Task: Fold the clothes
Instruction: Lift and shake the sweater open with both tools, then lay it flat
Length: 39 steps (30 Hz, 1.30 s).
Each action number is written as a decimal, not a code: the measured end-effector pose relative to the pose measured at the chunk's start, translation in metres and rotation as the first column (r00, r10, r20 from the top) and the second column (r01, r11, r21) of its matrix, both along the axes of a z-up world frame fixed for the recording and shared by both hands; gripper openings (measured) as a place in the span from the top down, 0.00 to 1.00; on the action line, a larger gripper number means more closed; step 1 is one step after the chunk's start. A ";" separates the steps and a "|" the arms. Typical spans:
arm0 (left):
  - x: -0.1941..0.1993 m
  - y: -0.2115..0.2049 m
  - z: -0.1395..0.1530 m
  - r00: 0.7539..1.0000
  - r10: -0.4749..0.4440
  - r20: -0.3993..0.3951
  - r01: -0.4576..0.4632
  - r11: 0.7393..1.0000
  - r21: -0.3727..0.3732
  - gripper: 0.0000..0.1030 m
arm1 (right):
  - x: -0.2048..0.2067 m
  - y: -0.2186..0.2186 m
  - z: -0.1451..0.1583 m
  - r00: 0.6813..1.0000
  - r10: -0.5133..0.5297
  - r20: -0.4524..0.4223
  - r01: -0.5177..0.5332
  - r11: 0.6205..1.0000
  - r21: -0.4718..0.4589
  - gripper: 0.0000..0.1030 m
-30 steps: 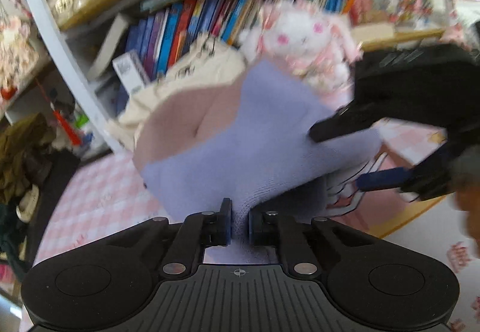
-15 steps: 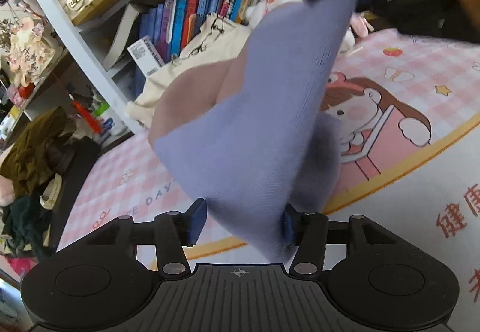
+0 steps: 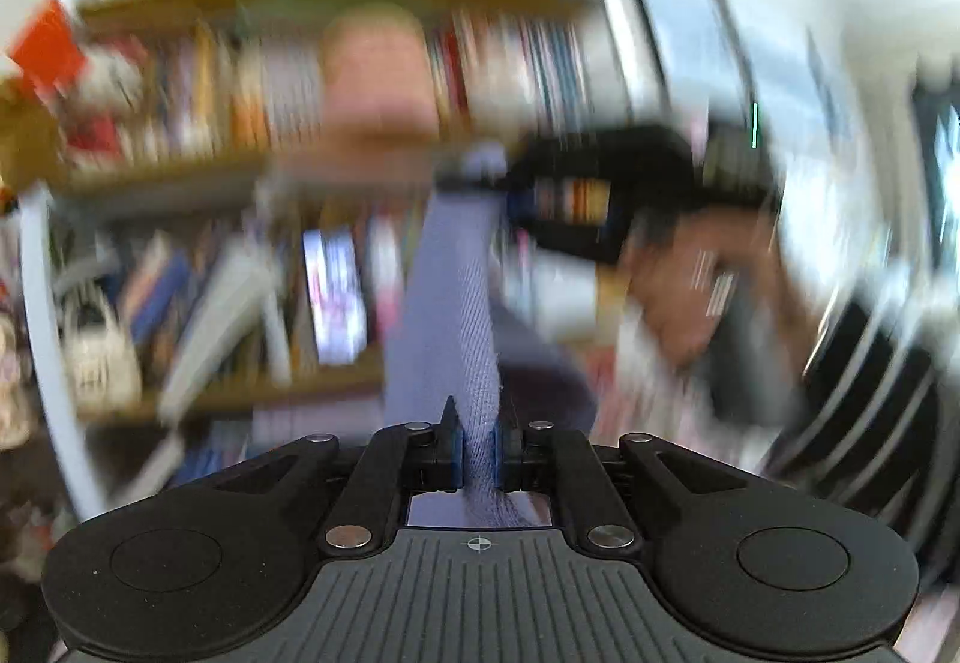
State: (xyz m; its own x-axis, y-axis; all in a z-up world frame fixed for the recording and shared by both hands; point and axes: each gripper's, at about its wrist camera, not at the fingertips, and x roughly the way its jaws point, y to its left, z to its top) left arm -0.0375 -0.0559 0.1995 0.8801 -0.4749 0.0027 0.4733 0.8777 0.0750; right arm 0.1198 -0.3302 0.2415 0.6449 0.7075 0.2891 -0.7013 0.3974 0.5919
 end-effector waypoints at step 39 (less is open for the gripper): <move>0.038 0.114 -0.218 0.734 0.393 -0.554 -0.227 0.910 0.346 0.50 | -0.028 0.130 -0.270 0.846 -0.337 -0.412 -0.191 0.530 -0.826 0.59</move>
